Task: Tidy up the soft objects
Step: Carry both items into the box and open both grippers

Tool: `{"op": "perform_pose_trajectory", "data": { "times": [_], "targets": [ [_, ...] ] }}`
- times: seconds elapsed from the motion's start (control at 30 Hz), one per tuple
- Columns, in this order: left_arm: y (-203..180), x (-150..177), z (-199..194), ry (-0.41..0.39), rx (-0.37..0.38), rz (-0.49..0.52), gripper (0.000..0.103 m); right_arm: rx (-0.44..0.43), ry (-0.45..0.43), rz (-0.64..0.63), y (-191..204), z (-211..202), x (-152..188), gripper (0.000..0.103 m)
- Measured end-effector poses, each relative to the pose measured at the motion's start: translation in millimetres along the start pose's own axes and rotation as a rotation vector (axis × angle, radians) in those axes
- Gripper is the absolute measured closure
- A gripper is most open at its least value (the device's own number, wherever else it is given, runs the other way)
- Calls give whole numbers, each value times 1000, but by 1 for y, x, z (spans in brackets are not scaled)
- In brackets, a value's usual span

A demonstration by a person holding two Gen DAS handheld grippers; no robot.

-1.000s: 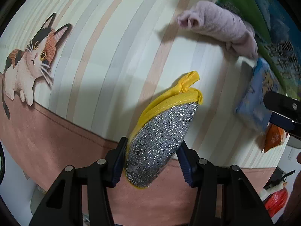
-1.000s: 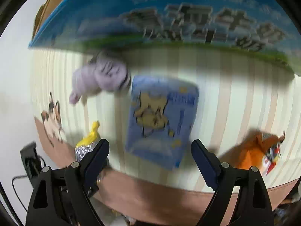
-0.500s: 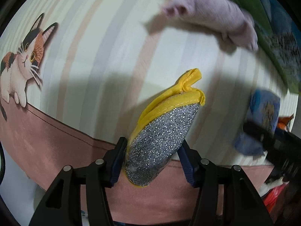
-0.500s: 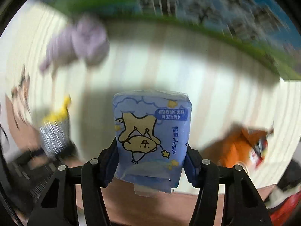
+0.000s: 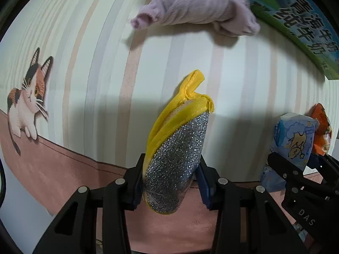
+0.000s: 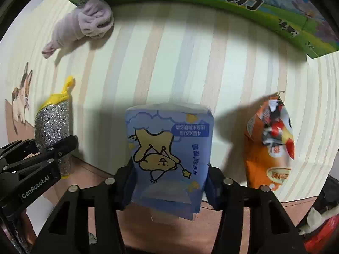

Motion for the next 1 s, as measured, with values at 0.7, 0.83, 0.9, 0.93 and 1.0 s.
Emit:
{"op": "perform_pose_trajectory", "data": {
  "times": [0.7, 0.83, 0.9, 0.93, 1.0],
  "targets": [
    [-132, -132, -204, -226, 236, 226, 63, -280, -324, 208, -76, -247, -88, 54],
    [-130, -172, -180, -157, 257, 179, 63, -232, -293, 207, -72, -227, -141, 55],
    [-129, -191, -160, -109, 270, 137, 63, -214, -252, 215, -71, -207, -164, 55],
    [-132, -196, -155, -86, 281, 117, 63, -206, -235, 211, -73, -200, -169, 55],
    [-132, -205, -134, -32, 302, 84, 63, -182, -198, 204, -71, -177, -187, 55]
  ]
}}
Point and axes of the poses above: each gripper's, at about its wrist camera, not at the fingertips, and z roughly the way its jaws point, y to its left, x to its underside, the point moved 8 cm from there along z, roughly the way its jaws point, and after that the axes turned 12 degrees about x, right-handed, at the moved point
